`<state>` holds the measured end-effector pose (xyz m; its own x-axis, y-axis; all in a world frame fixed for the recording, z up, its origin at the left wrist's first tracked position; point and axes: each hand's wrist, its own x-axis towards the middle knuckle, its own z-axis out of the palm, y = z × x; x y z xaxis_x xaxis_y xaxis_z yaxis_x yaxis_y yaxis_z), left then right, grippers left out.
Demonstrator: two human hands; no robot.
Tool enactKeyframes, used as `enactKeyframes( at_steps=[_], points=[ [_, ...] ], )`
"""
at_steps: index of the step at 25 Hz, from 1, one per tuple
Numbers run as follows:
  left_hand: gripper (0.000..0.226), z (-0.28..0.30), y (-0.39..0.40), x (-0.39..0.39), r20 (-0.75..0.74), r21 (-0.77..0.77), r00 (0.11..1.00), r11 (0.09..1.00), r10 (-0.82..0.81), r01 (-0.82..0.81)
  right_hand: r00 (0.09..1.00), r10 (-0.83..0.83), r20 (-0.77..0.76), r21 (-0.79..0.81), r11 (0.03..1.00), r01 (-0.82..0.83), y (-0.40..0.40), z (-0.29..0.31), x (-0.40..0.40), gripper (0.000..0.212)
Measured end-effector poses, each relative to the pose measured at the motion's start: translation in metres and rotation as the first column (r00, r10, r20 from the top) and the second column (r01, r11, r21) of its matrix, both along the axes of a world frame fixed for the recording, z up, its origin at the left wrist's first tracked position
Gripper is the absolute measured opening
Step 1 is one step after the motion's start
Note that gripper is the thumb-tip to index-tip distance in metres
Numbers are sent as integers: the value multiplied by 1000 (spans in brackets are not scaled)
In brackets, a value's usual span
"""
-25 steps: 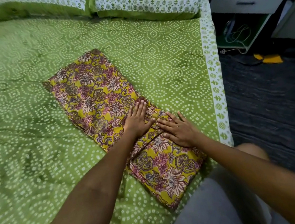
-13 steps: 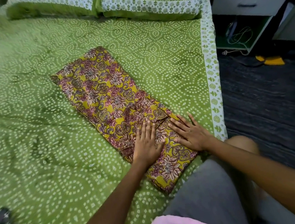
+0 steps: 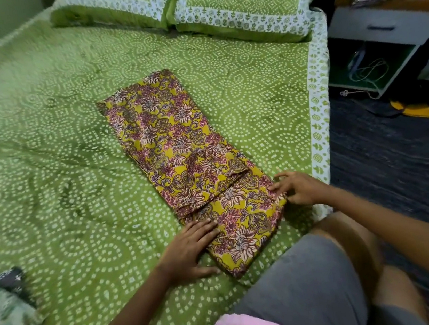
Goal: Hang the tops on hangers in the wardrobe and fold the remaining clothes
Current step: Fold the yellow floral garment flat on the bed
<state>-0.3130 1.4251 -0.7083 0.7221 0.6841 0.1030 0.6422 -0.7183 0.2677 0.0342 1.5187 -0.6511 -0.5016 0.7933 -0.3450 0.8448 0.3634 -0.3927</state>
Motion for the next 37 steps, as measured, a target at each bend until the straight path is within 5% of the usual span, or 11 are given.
enactKeyframes(
  at_steps=[4, 8, 10, 13, 15, 17, 21, 25, 30, 33, 37],
  points=[
    [20, 9, -3, 12, 350, -116, 888, 954, 300, -277, 851, -314, -421, -308, 932, 192, 40, 38, -47, 7],
    [12, 63, 39, 19, 603, -733, -52, 528, 796, -429, 456, -710, -536, -645, 693, 322, 102, 56, -99, 6],
    [25, 70, 62, 6, 521, -786, -185, 383, 833, -485, 286, -836, -469, -737, 549, 395, 122, 37, -107, 30],
    [56, 47, 61, -1, 271, -834, -63, 202, 961, -514, 316, -857, -406, -738, 512, 439, 111, -9, -99, 69],
    [89, 34, 49, 6, 215, -794, 94, 230, 972, -562, 264, -856, -445, -719, 517, 464, 94, -19, -95, 67],
    [100, 37, 53, 19, 194, -754, 80, 201, 978, -625, 268, -834, -483, -687, 550, 475, 84, -15, -96, 49],
    [79, 46, 72, 36, 119, -625, 84, 140, 989, -768, 345, -776, -529, -550, 622, 557, 74, -6, -106, 10],
    [61, 57, 55, 17, 330, -816, -17, 276, 944, -508, 361, -773, -521, -492, 618, 613, 51, 1, -114, 8],
    [66, 51, -11, -71, 271, -697, 206, 340, 940, -632, 662, -708, -248, -592, 651, 474, -20, -4, -137, 16],
    [88, 58, -10, -75, 152, -721, 174, 229, 973, -654, 445, -831, -334, -610, 550, 570, -20, -7, -145, 42],
    [57, 69, 26, -51, 131, -504, 202, 240, 971, -830, 238, -865, -442, -607, 483, 631, -5, -2, -160, 32]
  ],
)
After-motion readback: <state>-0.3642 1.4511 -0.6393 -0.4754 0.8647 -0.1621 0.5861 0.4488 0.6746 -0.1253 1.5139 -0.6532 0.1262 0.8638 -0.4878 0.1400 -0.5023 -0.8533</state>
